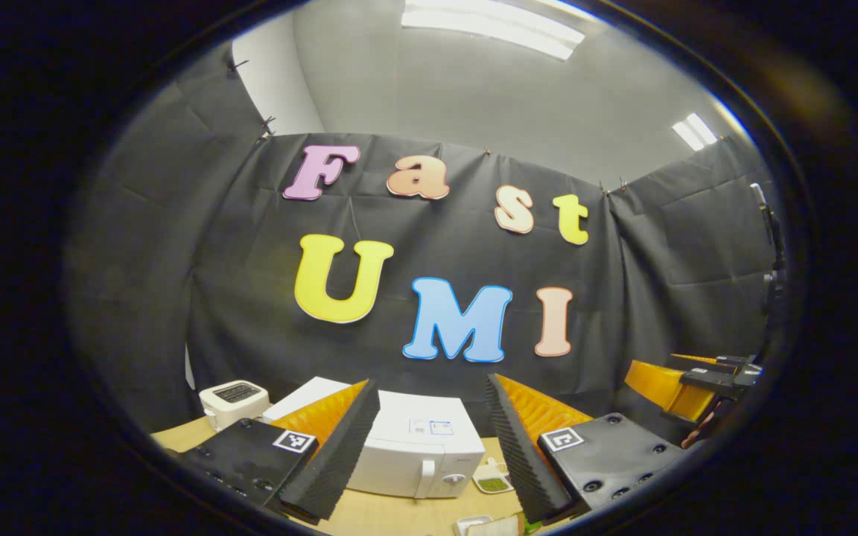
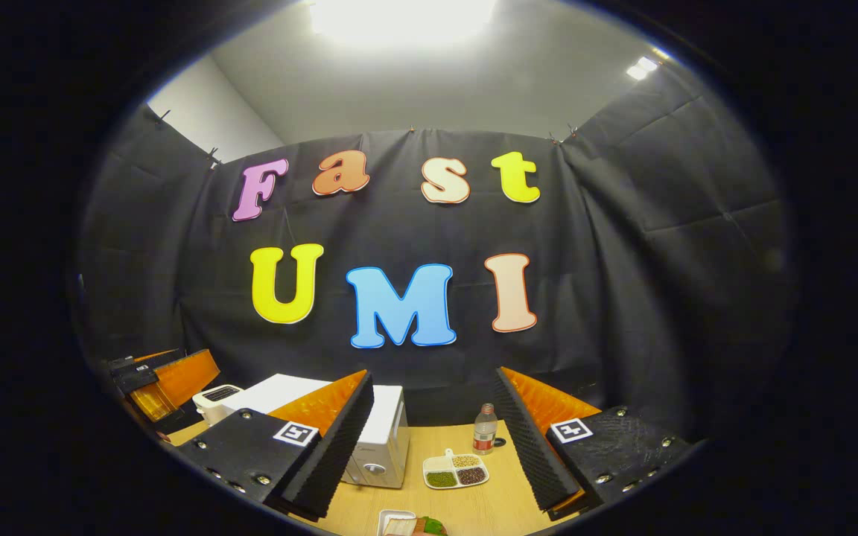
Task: Open the microwave oven with the left hand, put the food in, and close the microwave oven.
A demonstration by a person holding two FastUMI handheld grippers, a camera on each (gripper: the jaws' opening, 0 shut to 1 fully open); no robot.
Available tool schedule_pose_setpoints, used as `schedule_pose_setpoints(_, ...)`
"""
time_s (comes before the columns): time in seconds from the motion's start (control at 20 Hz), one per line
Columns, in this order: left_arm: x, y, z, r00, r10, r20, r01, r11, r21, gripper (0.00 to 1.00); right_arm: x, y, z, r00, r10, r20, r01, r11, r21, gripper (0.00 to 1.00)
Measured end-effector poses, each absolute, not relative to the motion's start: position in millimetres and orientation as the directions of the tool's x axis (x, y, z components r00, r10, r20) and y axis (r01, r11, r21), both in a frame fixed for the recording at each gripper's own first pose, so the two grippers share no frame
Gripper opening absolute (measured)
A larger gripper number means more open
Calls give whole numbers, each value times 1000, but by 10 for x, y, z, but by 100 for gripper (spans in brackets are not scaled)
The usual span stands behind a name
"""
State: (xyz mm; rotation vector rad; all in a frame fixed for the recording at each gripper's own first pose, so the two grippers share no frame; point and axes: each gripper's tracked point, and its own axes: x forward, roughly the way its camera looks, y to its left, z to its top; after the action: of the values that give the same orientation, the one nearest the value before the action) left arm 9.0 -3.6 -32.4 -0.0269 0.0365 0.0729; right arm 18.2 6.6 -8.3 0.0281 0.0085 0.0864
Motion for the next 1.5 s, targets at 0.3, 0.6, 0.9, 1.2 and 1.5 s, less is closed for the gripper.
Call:
schedule_pose_setpoints(0.3,225,-52,-437,994,105,-40,-104,994,24,94,334,13,-192,993,113,-24,-113,993,30,97)
schedule_pose_setpoints(0.6,450,-102,-1100,987,110,-115,-105,993,44,95,420,-190,-359,994,84,-64,-83,996,15,97)
schedule_pose_setpoints(0.9,720,-132,-2080,965,94,-245,-74,993,89,94,553,-348,-524,992,69,-103,-70,998,1,97)
schedule_pose_setpoints(1.2,989,-113,-3019,919,80,-387,-55,996,75,95,643,-532,-722,988,39,-150,-44,999,-31,98)
schedule_pose_setpoints(1.5,1317,28,-3649,877,94,-472,-58,994,91,94,706,-717,-829,984,-1,-180,-8,999,-48,97)
